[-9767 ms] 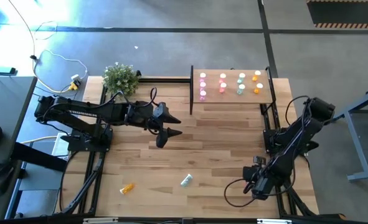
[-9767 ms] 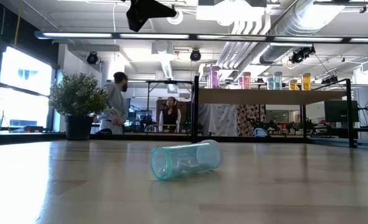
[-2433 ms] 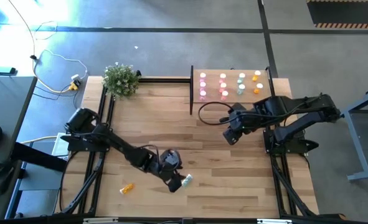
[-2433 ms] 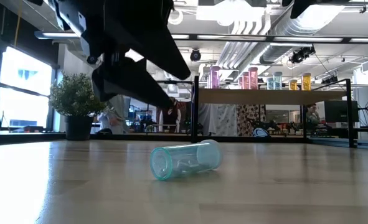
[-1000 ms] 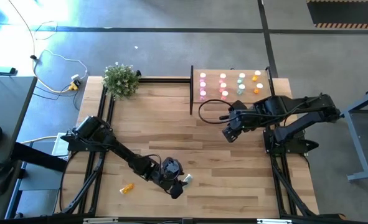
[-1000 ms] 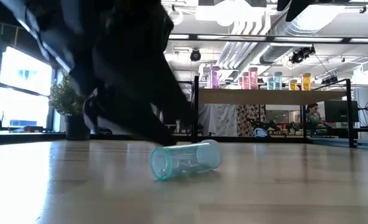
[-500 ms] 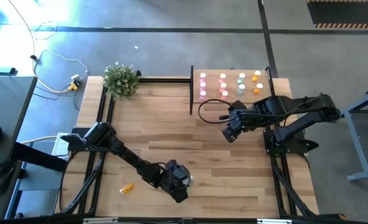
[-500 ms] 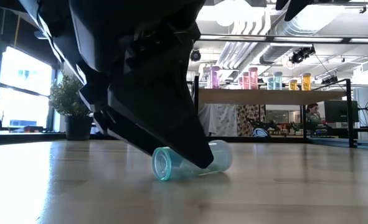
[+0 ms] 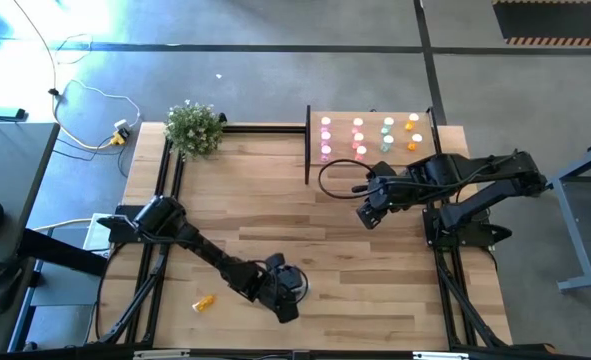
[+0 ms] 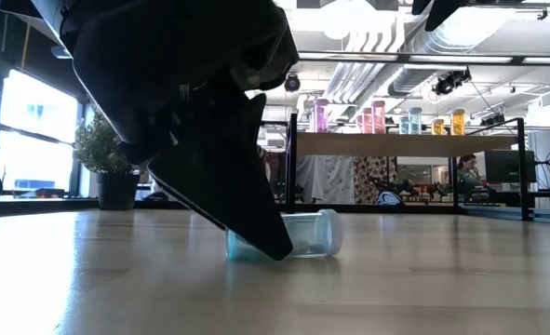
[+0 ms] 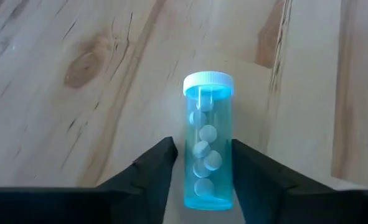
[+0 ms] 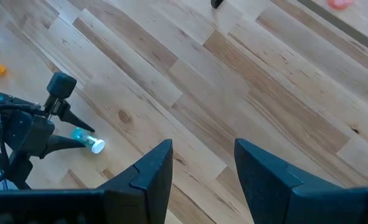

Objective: Pick and place medicine bottles onto shelf by color
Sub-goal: Put the blue pill bottle on the shelf aligned with the other blue pill bottles

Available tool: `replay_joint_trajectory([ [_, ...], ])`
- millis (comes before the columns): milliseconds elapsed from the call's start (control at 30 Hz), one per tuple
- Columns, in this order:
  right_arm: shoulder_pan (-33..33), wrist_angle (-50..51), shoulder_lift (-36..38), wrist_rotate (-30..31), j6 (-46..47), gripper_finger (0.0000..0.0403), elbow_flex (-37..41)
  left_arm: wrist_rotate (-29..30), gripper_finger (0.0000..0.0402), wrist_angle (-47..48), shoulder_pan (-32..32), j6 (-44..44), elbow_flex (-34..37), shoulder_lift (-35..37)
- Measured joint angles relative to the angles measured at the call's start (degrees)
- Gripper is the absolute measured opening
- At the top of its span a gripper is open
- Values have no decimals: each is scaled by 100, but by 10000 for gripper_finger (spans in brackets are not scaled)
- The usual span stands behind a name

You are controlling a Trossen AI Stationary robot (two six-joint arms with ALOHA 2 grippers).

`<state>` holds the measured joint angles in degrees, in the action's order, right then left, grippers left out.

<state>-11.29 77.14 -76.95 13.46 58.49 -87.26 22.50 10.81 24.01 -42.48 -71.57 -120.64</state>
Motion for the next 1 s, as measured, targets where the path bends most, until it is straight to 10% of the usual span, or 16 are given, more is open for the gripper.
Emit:
replay_joint_trajectory([
  [1000, 54, -1834, 218, -610, -1017, 163, 0, -1039, 108, -819, -1276, 1701, 23, 1379],
])
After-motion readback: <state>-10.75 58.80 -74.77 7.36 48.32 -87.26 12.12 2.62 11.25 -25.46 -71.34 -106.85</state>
